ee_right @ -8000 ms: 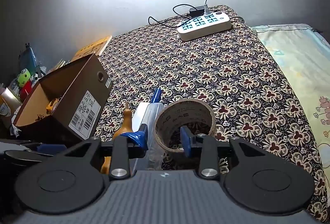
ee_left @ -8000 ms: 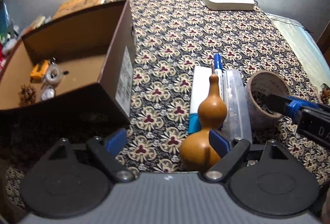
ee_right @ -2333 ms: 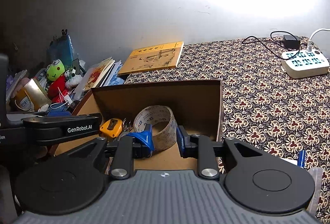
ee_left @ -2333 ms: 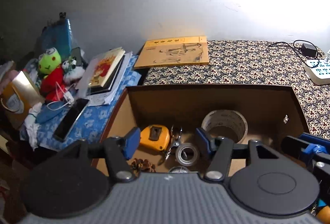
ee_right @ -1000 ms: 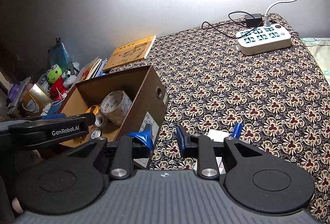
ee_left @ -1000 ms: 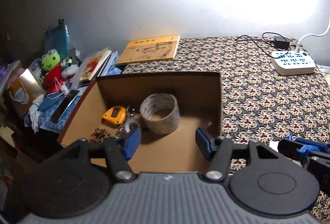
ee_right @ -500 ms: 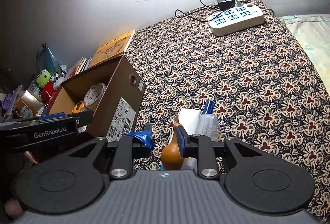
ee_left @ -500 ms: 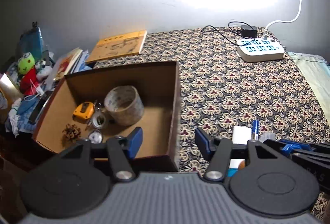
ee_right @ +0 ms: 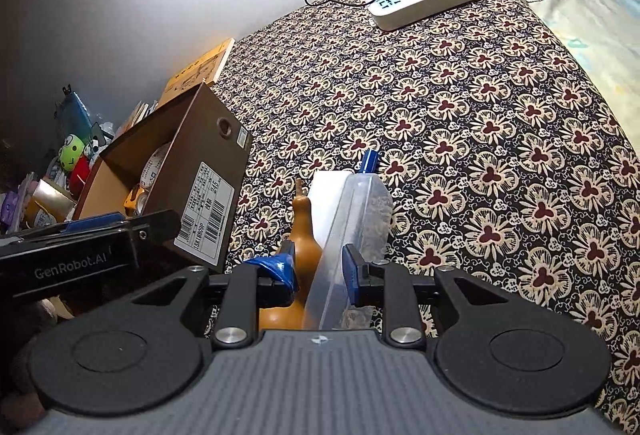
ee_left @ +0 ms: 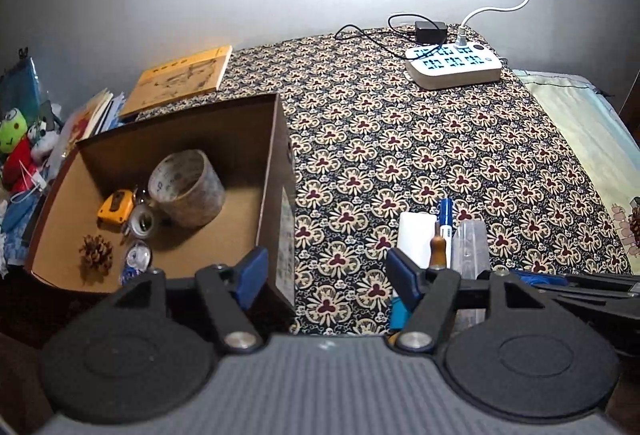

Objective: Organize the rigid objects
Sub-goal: 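Move the right gripper back to the clear plastic container, then close the right gripper on the clear plastic container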

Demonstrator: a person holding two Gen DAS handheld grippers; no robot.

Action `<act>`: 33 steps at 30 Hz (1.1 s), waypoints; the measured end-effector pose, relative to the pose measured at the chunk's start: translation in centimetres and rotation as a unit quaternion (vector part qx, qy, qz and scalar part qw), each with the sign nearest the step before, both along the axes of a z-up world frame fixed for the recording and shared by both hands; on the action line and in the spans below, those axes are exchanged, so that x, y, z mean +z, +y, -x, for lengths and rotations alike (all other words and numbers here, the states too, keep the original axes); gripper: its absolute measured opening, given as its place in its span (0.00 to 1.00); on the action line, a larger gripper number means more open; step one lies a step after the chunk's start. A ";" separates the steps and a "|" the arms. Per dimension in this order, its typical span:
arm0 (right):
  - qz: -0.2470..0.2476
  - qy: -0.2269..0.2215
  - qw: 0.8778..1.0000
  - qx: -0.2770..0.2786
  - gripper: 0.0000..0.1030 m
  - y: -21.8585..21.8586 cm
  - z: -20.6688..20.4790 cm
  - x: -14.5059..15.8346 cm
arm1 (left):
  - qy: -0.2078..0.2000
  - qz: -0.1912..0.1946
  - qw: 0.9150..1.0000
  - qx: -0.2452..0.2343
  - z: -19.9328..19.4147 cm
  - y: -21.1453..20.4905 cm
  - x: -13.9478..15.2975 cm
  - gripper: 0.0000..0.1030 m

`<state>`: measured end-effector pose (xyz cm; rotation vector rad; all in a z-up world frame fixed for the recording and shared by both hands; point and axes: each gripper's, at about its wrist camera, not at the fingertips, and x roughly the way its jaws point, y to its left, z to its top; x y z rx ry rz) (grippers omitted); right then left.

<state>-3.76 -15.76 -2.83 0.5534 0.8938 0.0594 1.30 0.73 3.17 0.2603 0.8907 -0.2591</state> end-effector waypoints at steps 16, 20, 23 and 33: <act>-0.027 0.021 0.999 -0.017 0.08 -1.6 0.9 -2.4 | 0.015 0.033 0.998 -0.054 1.9 0.2 -1.5 0.67; -0.038 0.021 0.999 -0.024 0.08 -2.0 0.8 -2.7 | 0.033 0.079 0.993 -0.084 2.8 0.8 -2.0 0.67; -0.051 0.019 0.998 -0.022 0.10 -2.3 0.4 -2.7 | 0.050 0.107 0.987 -0.106 3.5 0.5 -2.8 0.67; -0.051 0.023 0.998 -0.007 0.10 -1.9 -1.0 -3.0 | 0.085 0.145 0.974 -0.154 3.8 -1.6 -4.7 0.68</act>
